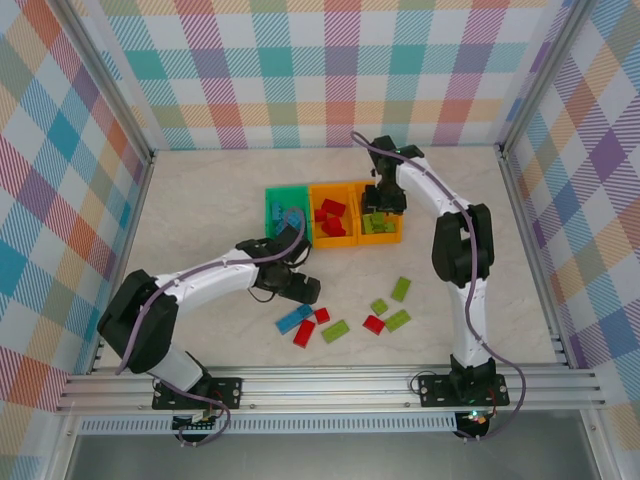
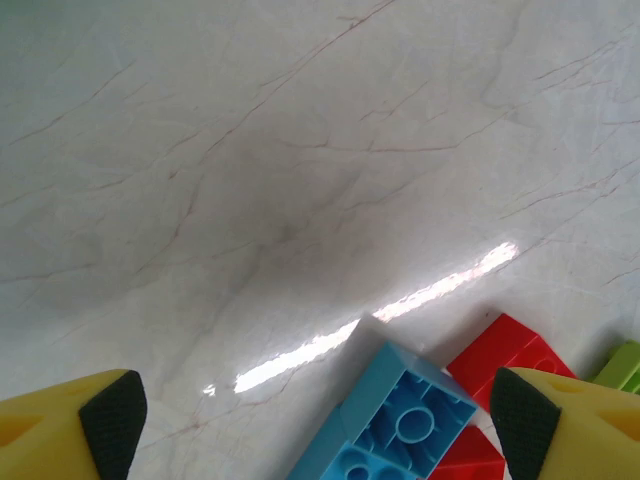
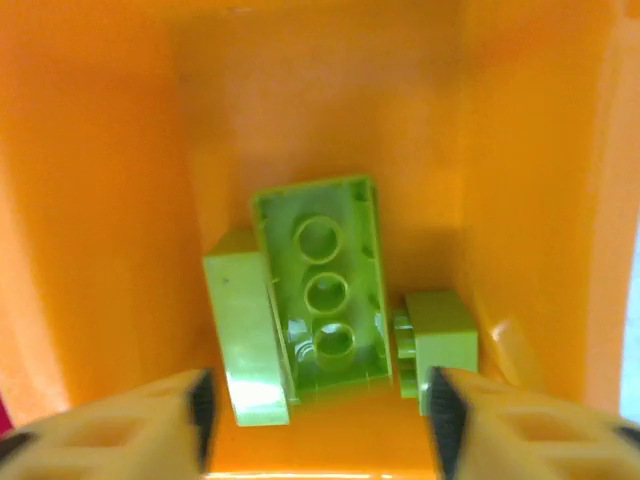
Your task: Sort the legos into containers by color
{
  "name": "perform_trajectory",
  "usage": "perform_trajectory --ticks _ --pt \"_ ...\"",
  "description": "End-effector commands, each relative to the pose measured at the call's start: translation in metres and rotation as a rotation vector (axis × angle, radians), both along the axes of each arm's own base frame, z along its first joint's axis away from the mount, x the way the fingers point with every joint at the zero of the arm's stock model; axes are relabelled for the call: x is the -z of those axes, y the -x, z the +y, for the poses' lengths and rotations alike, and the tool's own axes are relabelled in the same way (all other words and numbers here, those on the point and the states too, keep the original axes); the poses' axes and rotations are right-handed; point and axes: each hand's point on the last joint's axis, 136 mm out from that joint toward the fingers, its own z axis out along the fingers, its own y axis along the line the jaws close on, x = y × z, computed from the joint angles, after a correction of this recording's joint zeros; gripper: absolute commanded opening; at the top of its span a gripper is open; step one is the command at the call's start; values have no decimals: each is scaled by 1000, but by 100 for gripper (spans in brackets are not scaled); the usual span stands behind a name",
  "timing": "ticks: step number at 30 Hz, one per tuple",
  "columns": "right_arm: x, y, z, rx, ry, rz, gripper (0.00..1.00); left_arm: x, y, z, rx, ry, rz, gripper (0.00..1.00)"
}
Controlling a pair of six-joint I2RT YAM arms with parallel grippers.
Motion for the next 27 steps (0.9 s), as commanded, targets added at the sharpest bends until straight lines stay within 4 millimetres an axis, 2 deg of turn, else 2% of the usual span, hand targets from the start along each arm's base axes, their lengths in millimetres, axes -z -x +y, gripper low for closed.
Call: perform_trajectory --ticks 1,6,10,14,27 --pt "-15 5 -3 14 -10 6 73 3 14 -8 108 2 65 88" --pt "-32 10 -3 9 -29 -26 81 5 31 -9 169 23 104 84" --pt "-32 16 -6 10 -26 -19 82 5 42 -5 237 8 94 84" --pt "-28 21 -6 23 -31 -13 82 4 41 1 265 -40 51 82" --pt "-38 21 -10 37 -26 -46 83 16 47 -5 370 -74 70 79"
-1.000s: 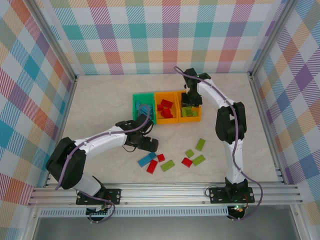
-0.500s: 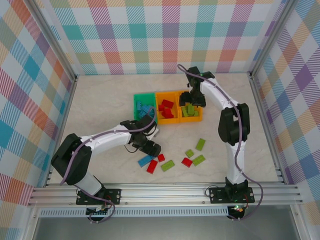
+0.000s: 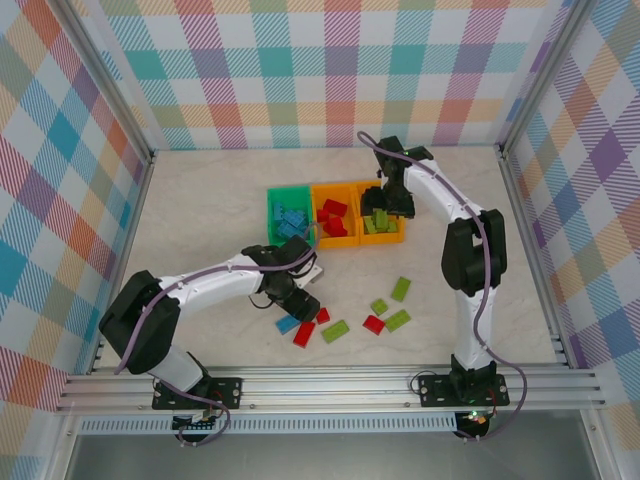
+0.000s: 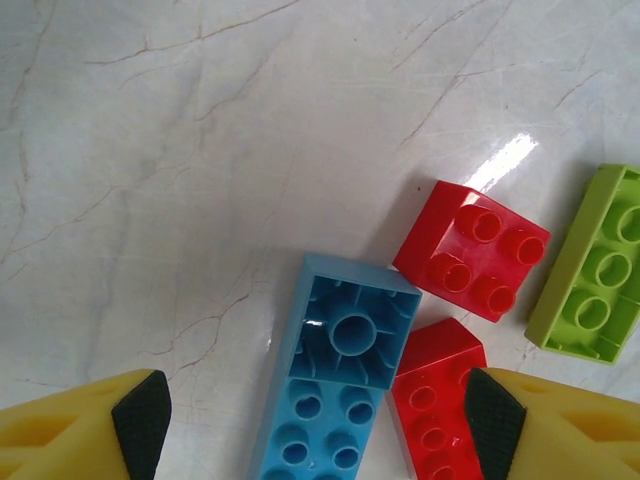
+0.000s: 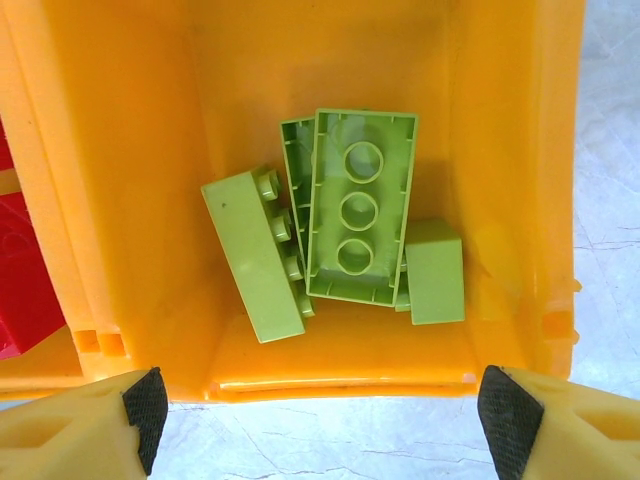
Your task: Sort the legos into containers by color
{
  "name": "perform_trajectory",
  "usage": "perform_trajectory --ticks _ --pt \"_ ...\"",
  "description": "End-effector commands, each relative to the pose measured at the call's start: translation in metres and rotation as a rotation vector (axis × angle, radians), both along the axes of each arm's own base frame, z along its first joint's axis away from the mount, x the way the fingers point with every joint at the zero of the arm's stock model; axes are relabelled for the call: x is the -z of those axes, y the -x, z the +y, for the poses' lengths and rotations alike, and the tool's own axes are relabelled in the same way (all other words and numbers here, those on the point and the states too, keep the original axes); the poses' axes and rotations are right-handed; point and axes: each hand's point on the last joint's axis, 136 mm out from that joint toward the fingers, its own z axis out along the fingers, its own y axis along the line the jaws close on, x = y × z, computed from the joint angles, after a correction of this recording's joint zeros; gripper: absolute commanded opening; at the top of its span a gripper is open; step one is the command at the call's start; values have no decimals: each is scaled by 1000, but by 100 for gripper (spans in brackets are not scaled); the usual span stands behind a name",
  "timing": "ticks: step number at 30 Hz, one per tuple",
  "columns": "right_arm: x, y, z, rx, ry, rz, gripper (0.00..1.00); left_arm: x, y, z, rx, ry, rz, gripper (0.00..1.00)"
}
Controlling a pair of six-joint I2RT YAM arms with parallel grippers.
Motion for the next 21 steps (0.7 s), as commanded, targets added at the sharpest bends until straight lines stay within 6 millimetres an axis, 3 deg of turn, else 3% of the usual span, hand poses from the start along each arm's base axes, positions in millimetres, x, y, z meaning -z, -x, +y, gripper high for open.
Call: perform_trajectory --ticks 1,12,21 --pt "-16 0 -3 22 -9 -31 83 9 9 1 52 -40 29 78" --pt "-40 -3 1 34 -52 -82 84 16 2 -6 61 -59 40 71" --pt "-41 -1 -3 34 -34 -87 85 21 3 -9 70 -70 61 61"
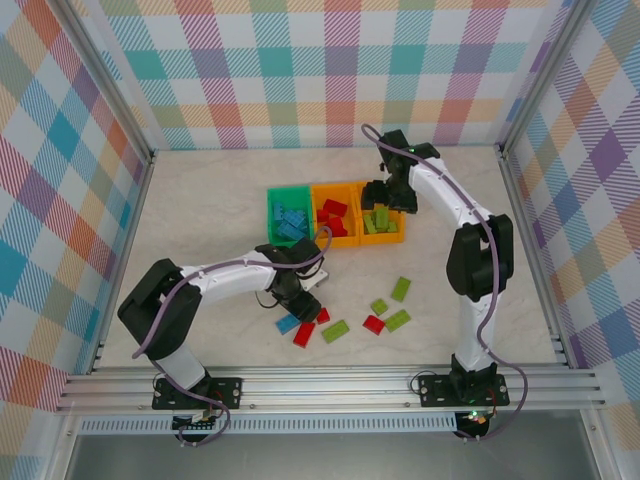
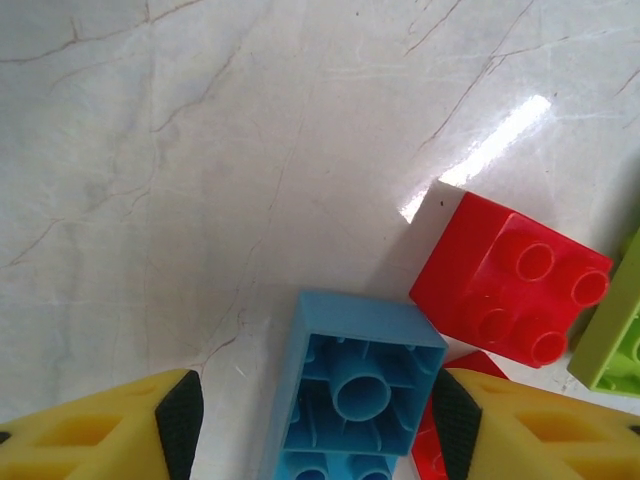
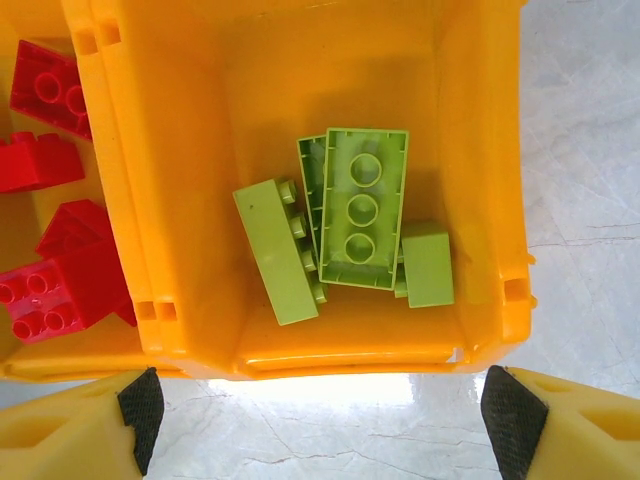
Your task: Sort the legos into containers by color
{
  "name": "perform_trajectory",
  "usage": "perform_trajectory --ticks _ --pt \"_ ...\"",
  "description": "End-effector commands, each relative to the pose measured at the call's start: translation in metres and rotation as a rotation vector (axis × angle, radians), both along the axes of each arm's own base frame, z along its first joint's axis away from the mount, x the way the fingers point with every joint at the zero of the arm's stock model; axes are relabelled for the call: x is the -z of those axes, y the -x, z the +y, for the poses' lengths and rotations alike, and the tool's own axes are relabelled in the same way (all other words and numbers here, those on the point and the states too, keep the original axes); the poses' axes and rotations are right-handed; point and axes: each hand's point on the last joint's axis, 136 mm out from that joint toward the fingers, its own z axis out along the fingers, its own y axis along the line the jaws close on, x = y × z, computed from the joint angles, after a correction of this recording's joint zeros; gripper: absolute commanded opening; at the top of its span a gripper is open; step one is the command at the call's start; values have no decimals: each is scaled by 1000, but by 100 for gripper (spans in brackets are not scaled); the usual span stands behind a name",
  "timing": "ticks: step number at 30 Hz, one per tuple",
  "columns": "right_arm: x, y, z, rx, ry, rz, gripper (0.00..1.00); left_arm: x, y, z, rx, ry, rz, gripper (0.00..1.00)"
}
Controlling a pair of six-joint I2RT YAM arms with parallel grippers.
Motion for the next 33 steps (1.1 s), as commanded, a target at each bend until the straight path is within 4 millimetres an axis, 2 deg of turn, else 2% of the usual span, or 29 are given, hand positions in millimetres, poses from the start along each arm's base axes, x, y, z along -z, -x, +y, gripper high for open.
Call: perform_trajectory --ticks 1,11,15,23,29,33 --pt "-15 0 -3 19 -10 -29 85 -1 4 -4 28 -14 18 58" --pt "-14 0 -5 28 -7 -27 85 -3 -1 -8 27 -9 7 47" --pt "-15 2 -7 32 -6 -30 86 -1 -4 -10 21 -11 2 37" --pt "-18 6 -10 35 1 -36 85 -1 -12 -9 -9 -36 -20 30" --pt "-20 9 -9 40 -18 -41 85 -22 -32 -5 -66 -56 -116 30" --pt "-19 17 -8 30 -25 -43 84 -48 -52 -1 -121 -51 -197 31"
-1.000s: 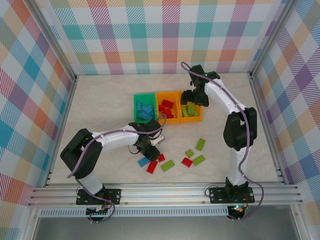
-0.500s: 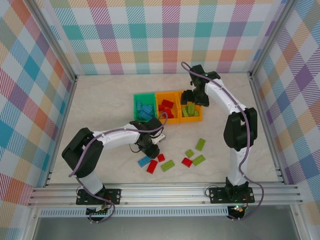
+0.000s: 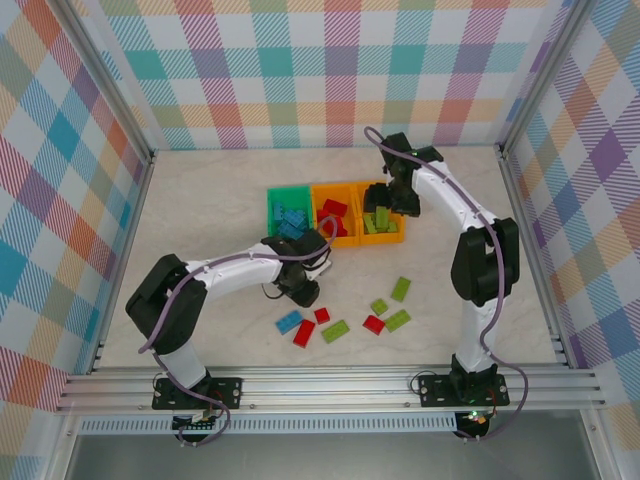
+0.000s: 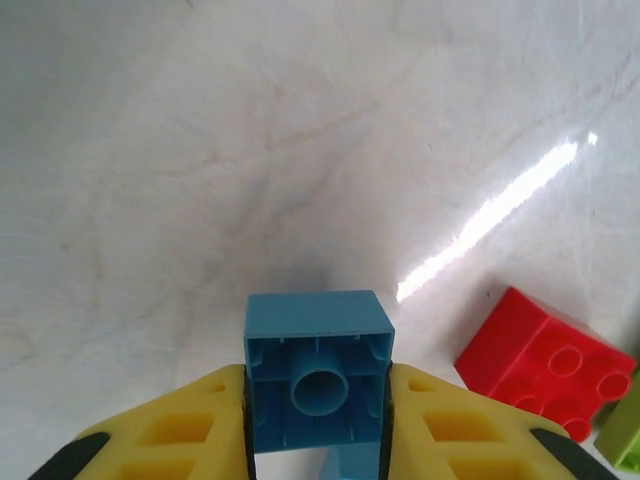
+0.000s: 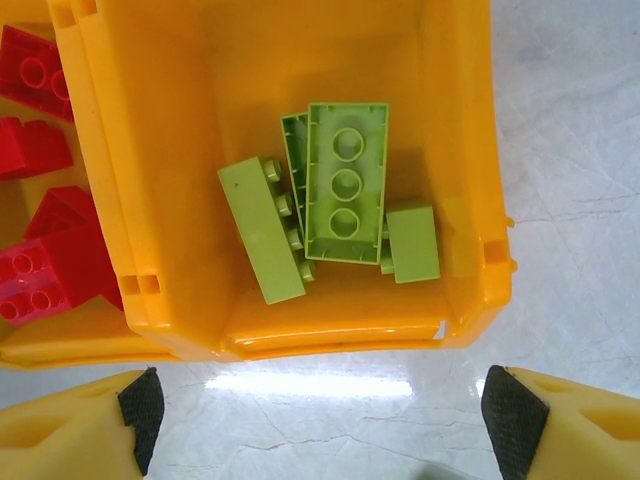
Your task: Sort the legos into containers by color
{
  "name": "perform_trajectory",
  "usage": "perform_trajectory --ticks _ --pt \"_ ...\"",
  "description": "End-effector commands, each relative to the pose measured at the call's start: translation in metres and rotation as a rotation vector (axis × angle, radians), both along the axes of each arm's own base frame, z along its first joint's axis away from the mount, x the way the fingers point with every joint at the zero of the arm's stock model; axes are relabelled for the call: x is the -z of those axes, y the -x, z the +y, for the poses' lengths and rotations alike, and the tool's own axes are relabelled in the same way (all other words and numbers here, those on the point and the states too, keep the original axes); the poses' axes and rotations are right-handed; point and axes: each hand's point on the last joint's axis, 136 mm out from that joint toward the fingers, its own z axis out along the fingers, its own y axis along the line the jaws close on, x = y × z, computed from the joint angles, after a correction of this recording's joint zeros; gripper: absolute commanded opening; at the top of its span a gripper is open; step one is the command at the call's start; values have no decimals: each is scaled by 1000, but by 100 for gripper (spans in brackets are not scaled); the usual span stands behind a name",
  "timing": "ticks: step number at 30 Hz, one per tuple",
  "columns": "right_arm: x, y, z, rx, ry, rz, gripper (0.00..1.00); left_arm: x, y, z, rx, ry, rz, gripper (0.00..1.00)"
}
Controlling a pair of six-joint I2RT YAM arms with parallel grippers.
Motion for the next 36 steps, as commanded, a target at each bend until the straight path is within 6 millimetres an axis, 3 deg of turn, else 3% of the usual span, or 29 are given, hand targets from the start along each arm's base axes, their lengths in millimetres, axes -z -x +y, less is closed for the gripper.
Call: perform_trajectory --ticks 1,5,9,16,19,26,29,31,34,36 --pt "-17 8 -2 7 -27 -42 84 -37 -23 5 -64 7 -111 32" --pt "-12 24 -4 0 -8 -58 84 -66 -55 12 -152 29 -191 32" --pt "-5 39 -8 9 -14 -57 84 -83 -92 22 -251 49 -232 32" --pt "-5 54 -14 17 -17 -56 84 -83 -158 38 -437 60 -239 33" --pt "-4 60 -13 1 -23 -55 84 -79 -176 35 -485 70 -216 34" --pt "9 82 -17 -7 -4 -22 84 -69 -195 38 -618 88 -173 38" --pt "16 90 -19 -1 -9 -10 85 -69 -195 34 -629 111 -153 53" --pt "18 94 -21 -1 -7 -3 85 -71 -192 35 -629 114 -149 69" --pt "19 96 -22 -5 -6 1 85 -81 -185 42 -641 112 -175 82" --pt "20 98 -22 -5 -8 1 85 -91 -178 45 -642 123 -189 85"
